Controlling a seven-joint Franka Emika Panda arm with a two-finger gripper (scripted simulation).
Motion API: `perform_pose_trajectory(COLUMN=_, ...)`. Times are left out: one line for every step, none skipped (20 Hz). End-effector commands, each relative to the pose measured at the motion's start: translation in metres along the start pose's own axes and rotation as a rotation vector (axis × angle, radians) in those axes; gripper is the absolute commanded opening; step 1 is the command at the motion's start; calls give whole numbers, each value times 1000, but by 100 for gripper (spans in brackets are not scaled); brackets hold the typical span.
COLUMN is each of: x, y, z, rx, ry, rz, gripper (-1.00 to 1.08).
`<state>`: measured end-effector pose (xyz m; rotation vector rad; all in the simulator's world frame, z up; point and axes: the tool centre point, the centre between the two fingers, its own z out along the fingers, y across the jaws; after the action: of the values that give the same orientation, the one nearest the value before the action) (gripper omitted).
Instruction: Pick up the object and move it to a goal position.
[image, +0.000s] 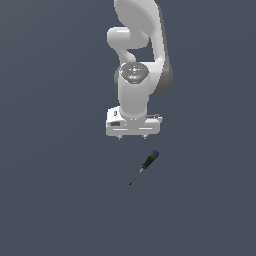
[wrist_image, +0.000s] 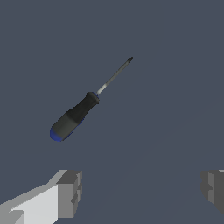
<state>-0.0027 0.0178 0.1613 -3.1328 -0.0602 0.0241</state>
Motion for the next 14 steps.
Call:
perform_pose_trajectory(x=0, y=0, z=0, rx=0, ry=0, rz=0, gripper=100)
perform_pose_trajectory(x=0, y=0, z=0, rx=0, ry=0, rz=1, gripper=100)
perform_pose_trajectory(x=0, y=-1, z=0, rx=1, ry=0, rz=2, gripper=100)
perform_pose_trajectory(x=1, y=-2, z=1, rx=2, ry=-1, rz=6, gripper=100)
perform_pose_trajectory(x=1, y=-4, z=1, rx=4, ry=-1, rz=10, gripper=100)
perform_pose_trajectory(x=1, y=-6, z=2, rx=6, ry=-2, rz=15, gripper=100)
perform_pose_trajectory(x=2, y=-8, z=3, rx=8, ry=-2, rz=21, gripper=100)
perform_pose_trajectory(x=2, y=-9, z=3, rx=10, ry=-3, rz=25, gripper=100)
perform_pose_trajectory(x=3, y=-11, z=4, rx=11, ry=-3, rz=28, gripper=100)
perform_pose_trajectory(x=3, y=-12, z=4, rx=12, ry=-4, rz=30, gripper=100)
perform_pose_trajectory(x=3, y=-12, z=4, rx=12, ry=-4, rz=30, gripper=100)
perform_pose_trajectory(x=3, y=-11, z=4, rx=12, ry=-4, rz=30, gripper=100)
perform_pose_trajectory(x=3, y=-11, z=4, rx=12, ry=-4, rz=30, gripper=100)
perform_pose_trajectory(x=3, y=-11, z=4, rx=12, ry=-3, rz=30, gripper=100)
